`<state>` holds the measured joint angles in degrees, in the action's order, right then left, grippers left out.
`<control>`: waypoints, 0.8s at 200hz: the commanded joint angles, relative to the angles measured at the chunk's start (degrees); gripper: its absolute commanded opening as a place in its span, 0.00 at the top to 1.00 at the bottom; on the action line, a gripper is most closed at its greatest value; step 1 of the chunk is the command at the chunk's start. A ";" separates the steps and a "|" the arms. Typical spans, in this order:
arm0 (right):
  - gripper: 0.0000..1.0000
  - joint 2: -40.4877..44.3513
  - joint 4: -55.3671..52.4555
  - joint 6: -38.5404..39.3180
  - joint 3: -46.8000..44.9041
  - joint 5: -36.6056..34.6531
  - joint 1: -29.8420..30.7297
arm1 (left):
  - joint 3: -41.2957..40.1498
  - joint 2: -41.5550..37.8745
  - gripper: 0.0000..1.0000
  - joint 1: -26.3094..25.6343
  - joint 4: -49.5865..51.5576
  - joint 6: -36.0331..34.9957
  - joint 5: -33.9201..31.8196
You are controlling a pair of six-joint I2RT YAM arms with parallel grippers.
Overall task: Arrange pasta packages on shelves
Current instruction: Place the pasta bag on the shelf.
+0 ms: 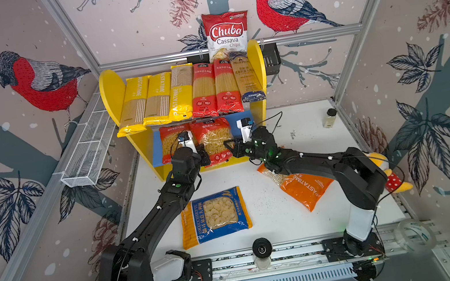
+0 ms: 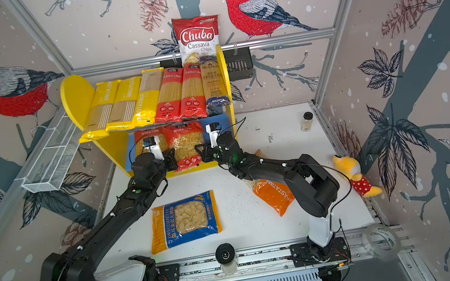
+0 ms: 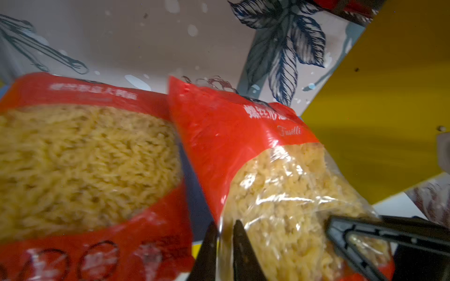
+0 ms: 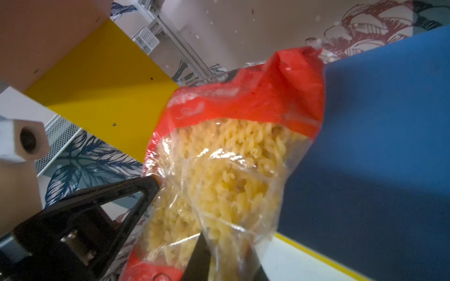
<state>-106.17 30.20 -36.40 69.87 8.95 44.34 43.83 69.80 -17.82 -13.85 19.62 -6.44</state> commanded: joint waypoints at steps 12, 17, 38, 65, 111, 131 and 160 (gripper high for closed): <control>1.00 -3.41 2.76 -0.11 5.08 -3.71 -1.42 | 0.29 -0.73 0.62 1.03 -1.31 0.75 -2.11; 1.00 -4.02 2.05 0.01 5.76 -3.43 -1.53 | 0.29 -0.88 0.60 1.06 -0.84 0.84 -2.34; 1.00 -6.40 -1.70 0.87 9.17 -2.13 -1.67 | 0.51 -1.45 0.58 1.18 1.20 1.22 -2.77; 1.00 -7.39 -5.05 2.59 10.56 1.47 -1.23 | 0.33 -3.97 0.57 1.20 3.47 1.72 -1.71; 1.00 -7.12 -9.52 8.37 10.90 11.95 -1.22 | -1.18 -10.28 0.57 1.22 8.75 2.09 -2.32; 1.00 -7.97 -12.95 10.80 12.72 17.10 -1.81 | -1.51 -12.59 0.57 1.16 11.20 1.95 -3.07; 1.00 -9.34 -14.05 9.81 14.42 17.49 -2.98 | -2.34 -15.32 0.56 1.16 12.48 2.65 -2.85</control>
<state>-114.32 18.92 -27.79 82.96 21.67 41.95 42.13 56.12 -16.73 -3.14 21.56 -9.06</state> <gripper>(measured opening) 0.166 0.432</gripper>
